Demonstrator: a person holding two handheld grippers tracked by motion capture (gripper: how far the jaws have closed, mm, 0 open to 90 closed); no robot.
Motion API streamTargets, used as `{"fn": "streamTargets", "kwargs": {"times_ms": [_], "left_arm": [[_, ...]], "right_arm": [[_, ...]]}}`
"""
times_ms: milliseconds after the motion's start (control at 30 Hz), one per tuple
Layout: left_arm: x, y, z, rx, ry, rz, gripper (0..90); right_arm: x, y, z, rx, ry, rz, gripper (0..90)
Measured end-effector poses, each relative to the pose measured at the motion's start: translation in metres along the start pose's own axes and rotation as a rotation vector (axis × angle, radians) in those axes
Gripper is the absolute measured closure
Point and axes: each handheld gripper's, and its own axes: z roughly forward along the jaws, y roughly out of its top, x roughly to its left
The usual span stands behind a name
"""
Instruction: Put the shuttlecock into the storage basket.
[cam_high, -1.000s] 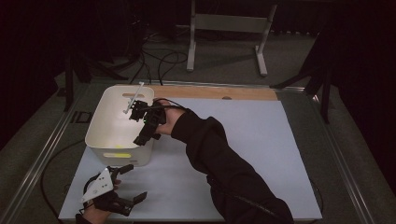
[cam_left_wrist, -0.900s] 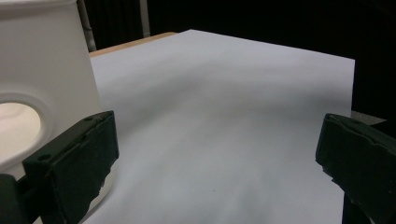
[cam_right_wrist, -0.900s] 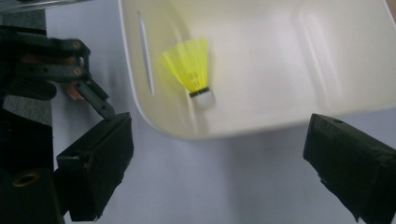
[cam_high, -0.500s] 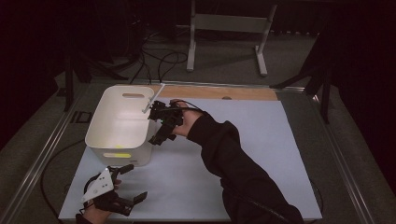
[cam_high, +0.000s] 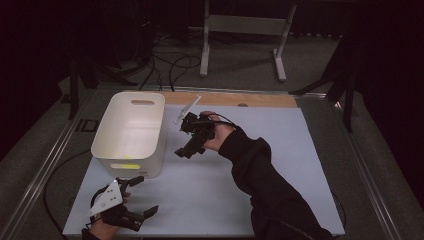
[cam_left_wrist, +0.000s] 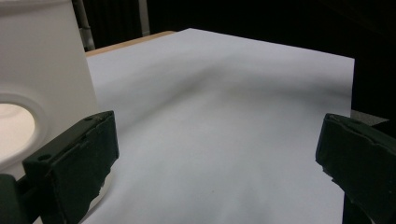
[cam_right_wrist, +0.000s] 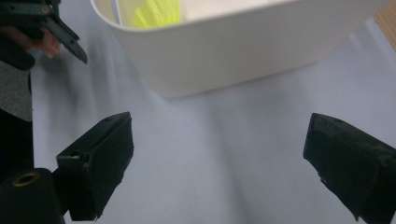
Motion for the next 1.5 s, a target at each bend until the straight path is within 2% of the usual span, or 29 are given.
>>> {"fn": "streamTargets", "kwargs": {"times_ms": [133, 500, 533, 667, 700, 1033, 1500], "left_arm": [[0.000, 0.000, 0.000, -0.003, 0.002, 0.001, 0.0], [0.000, 0.001, 0.001, -0.001, -0.003, -0.002, 0.0], [0.000, 0.001, 0.002, -0.001, -0.002, 0.000, 0.0], [0.000, 0.001, 0.002, -0.002, -0.003, -0.002, 0.0], [0.000, 0.001, 0.002, 0.000, -0.003, 0.000, 0.0], [0.000, 0.001, 0.003, -0.001, -0.004, -0.001, 0.0], [0.000, 0.001, 0.003, -0.002, -0.004, 0.000, 0.0]], "right_arm": [[-0.002, -0.012, -0.003, -0.016, -0.016, 0.003, 9.2], [-0.007, -0.045, -0.006, -0.023, -0.005, 0.051, 8.8], [-0.008, -0.053, -0.007, -0.025, -0.010, 0.065, 8.8], [-0.009, -0.063, -0.008, -0.031, -0.016, 0.073, 8.8], [-0.009, -0.071, -0.009, -0.037, -0.020, 0.080, 8.8], [-0.012, -0.107, -0.012, -0.069, -0.024, 0.114, 8.8], [-0.007, -0.151, -0.017, -0.079, -0.033, 0.152, 8.8]]}}
